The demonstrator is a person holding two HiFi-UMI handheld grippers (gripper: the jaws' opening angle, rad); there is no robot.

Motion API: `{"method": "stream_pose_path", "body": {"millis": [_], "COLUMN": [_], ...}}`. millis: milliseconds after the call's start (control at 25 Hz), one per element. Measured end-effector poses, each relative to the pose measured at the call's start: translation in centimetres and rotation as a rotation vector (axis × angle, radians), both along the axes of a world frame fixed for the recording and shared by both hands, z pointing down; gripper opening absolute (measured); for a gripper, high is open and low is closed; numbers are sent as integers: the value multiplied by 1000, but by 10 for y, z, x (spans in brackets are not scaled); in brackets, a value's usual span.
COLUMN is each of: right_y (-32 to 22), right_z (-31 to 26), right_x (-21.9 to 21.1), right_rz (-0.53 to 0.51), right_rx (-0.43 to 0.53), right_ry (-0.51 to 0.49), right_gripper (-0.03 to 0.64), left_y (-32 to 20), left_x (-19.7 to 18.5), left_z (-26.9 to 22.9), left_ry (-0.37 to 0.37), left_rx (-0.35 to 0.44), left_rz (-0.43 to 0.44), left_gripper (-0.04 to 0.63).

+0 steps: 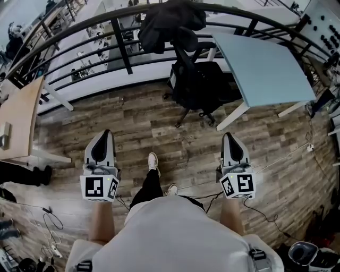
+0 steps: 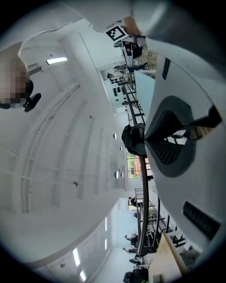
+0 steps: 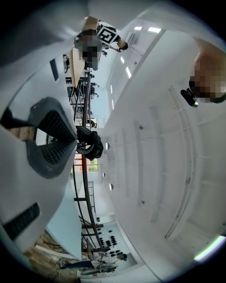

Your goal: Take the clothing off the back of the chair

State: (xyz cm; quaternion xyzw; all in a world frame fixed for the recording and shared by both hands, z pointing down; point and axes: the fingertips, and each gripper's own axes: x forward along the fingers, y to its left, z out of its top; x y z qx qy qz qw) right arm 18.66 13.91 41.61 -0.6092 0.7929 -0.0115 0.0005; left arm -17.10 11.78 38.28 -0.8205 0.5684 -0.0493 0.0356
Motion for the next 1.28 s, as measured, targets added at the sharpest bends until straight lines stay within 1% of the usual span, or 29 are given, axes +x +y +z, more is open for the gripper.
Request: {"method": "stream_pose_path", "body": {"millis": [160, 240, 400, 480, 600, 680, 800, 880, 1080, 1280], "right_y": [-29, -53, -107, -132, -162, -178, -193, -198, -207, -219], "right_z": [10, 7, -11, -16, -22, -27, -30, -29, -21, -19], "right_x": [10, 5, -25, -34, -45, -55, -67, -70, -67, -58], "right_rz": [49, 57, 43, 51, 78, 84, 92, 107, 144, 161], "right_rx": [-39, -48, -36, -42, -51, -48, -45, -51, -68, -81], "right_ry": [8, 46, 156, 170, 170, 174, 180, 179, 172, 163], "right_gripper": [20, 20, 20, 20, 20, 20, 20, 20, 20, 20], "left_y": [-47, -74, -134, -164, -200, -220, -236, -242, -251, -261], "left_x": [16, 17, 3, -4, -14, -26, -39, -39, -18, 6], "left_z": [7, 8, 21, 24, 19, 18, 26, 32, 37, 36], "left_ry": [8, 17, 75, 101, 112, 124, 144, 147, 134, 135], "left_rx": [-1, -2, -43, -49, -46, -47, -73, -91, -101, -115], "left_rz": [51, 74, 94, 104, 135, 141, 138, 153, 249, 306], "left_gripper": [23, 23, 23, 23, 23, 23, 23, 23, 23, 23]}}
